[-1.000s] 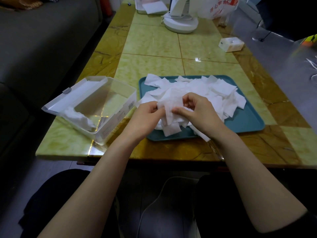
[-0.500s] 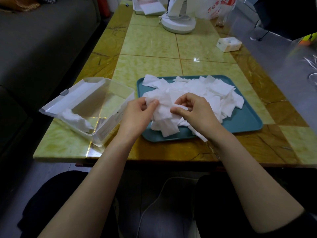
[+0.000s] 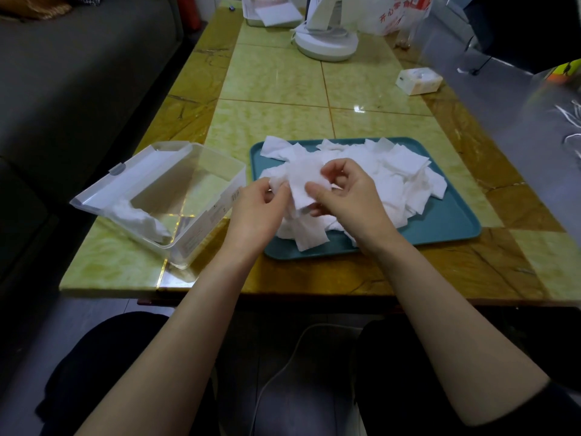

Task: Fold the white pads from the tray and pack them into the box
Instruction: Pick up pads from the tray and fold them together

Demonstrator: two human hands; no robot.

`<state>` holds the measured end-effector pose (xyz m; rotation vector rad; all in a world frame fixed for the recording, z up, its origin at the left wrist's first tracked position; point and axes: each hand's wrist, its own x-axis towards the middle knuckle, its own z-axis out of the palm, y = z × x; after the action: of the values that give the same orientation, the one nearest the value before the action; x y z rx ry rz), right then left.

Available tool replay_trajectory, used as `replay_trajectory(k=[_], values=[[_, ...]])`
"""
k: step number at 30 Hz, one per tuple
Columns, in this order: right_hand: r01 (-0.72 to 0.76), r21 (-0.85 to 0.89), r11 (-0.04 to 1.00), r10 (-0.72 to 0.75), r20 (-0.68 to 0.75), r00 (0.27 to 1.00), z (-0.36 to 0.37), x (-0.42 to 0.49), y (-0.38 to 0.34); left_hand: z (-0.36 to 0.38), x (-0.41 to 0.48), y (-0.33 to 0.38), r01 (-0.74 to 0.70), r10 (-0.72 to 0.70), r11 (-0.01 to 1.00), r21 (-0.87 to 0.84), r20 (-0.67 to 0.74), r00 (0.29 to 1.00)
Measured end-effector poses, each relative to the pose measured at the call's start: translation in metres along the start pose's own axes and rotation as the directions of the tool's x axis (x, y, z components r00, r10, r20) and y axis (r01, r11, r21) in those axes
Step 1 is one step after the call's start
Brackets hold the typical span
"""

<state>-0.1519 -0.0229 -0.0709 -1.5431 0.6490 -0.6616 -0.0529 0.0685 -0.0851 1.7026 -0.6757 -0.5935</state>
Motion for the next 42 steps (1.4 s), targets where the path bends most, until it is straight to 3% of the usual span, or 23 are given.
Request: replay_trajectory(k=[4,9,13,19,22,25,27,29,31,34,36,38,40,42], values=[[-0.086,-0.12,0.989,0.086,-0.008,0.996,0.003,0.0,0.004,0.004,0.0,0.001,0.017,-0.017,1.0,-0.005,0.02,1.0],[-0.015,-0.212,0.977,-0.005,-0.096,0.995,0.0,0.004,0.008,0.003,0.004,-0.001,0.027,-0.027,1.0,0.01,0.023,0.999],[-0.009,-0.153,0.988,0.0,-0.062,0.998,0.001,0.003,0.005,0.003,0.005,-0.001,0.035,-0.037,0.998,0.045,0.039,0.999],[0.005,-0.248,0.969,-0.034,-0.114,0.993,-0.002,0.003,0.008,0.004,0.002,0.003,0.059,-0.061,0.998,0.015,0.108,0.992],[0.048,-0.351,0.935,-0.082,-0.083,0.993,-0.002,0.001,0.008,0.002,0.001,0.005,0.058,-0.057,0.998,-0.006,0.151,0.987],[0.031,-0.385,0.922,-0.032,0.003,0.999,-0.011,0.003,0.007,0.003,0.0,0.0,-0.046,0.034,0.994,0.103,0.116,0.993],[0.049,-0.49,0.87,-0.057,-0.002,0.998,-0.027,0.008,0.007,0.004,0.002,-0.004,-0.067,0.06,0.992,0.107,0.066,0.996],[0.061,-0.686,0.725,-0.195,-0.12,0.974,-0.049,0.018,0.011,0.003,0.003,-0.004,-0.061,0.059,0.994,0.094,0.022,0.998],[-0.021,-0.821,0.571,-0.282,-0.219,0.934,-0.073,0.029,0.018,0.002,0.004,-0.004,-0.057,0.057,0.994,0.092,0.002,0.998],[-0.142,-0.877,0.458,-0.21,-0.262,0.942,-0.097,0.045,0.034,0.004,0.003,-0.003,-0.05,0.049,0.994,0.093,0.014,0.999],[-0.213,-0.876,0.434,-0.119,-0.289,0.95,-0.106,0.049,0.044,0.007,0.003,-0.003,-0.047,0.045,0.994,0.1,0.027,0.999],[-0.267,-0.836,0.48,-0.037,-0.324,0.945,-0.11,0.05,0.049,0.008,0.003,-0.002,-0.043,0.04,0.995,0.089,0.032,0.999],[-0.284,-0.807,0.518,-0.059,-0.365,0.929,-0.112,0.049,0.049,0.009,0.004,-0.001,-0.038,0.036,0.996,0.077,0.035,0.999],[-0.268,-0.842,0.469,-0.158,-0.378,0.912,-0.114,0.048,0.046,0.011,0.005,0.0,-0.034,0.032,0.996,0.082,0.03,0.999]])
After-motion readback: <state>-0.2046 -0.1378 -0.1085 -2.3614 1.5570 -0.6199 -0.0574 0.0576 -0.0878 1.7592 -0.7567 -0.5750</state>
